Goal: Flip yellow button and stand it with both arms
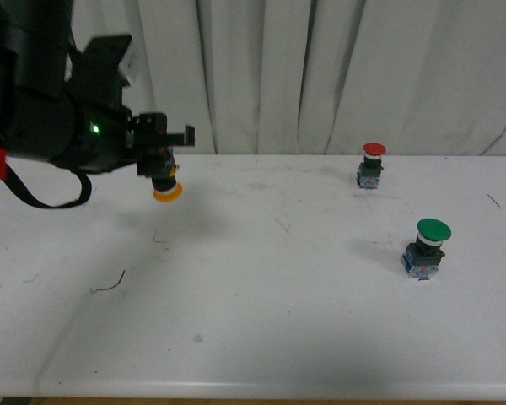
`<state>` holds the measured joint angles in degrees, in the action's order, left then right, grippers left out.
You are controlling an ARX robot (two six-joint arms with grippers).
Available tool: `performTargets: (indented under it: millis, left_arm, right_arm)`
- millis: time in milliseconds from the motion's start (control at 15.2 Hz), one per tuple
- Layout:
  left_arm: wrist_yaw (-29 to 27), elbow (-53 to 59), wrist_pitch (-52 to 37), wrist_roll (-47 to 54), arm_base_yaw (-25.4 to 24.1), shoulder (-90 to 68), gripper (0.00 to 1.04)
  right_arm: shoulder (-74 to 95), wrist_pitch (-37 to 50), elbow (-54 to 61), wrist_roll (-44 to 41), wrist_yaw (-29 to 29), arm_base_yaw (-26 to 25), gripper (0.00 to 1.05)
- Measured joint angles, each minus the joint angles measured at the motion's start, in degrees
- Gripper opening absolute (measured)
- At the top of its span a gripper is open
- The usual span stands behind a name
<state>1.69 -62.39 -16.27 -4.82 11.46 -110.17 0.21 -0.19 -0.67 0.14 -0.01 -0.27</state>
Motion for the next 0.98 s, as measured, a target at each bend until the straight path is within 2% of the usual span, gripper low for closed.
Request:
performTargets:
  millis: [197,525,787,984]
  left_arm:
    - [3.2,12.8,-2.6,-3.1,3.0,16.5,0.35]
    - [11.9,26.9,-7.6,-15.2,3.3,33.0,0.35]
    - [22.1,33.8,-22.0,-30.7,3.0,36.5,0.35]
    - [25.4,37.8,-38.6,-42.5,3.8,33.0,0.35]
  right_arm:
    - [0.0,0.0,0.0,0.0,0.0,0.0,0.98]
    - [0.0,0.0,0.0,0.0,0.0,0.0,0.98]
    - [0.0,0.0,0.0,0.0,0.0,0.0,0.98]
    - [0.0,0.0,0.0,0.0,0.0,0.0,0.98]
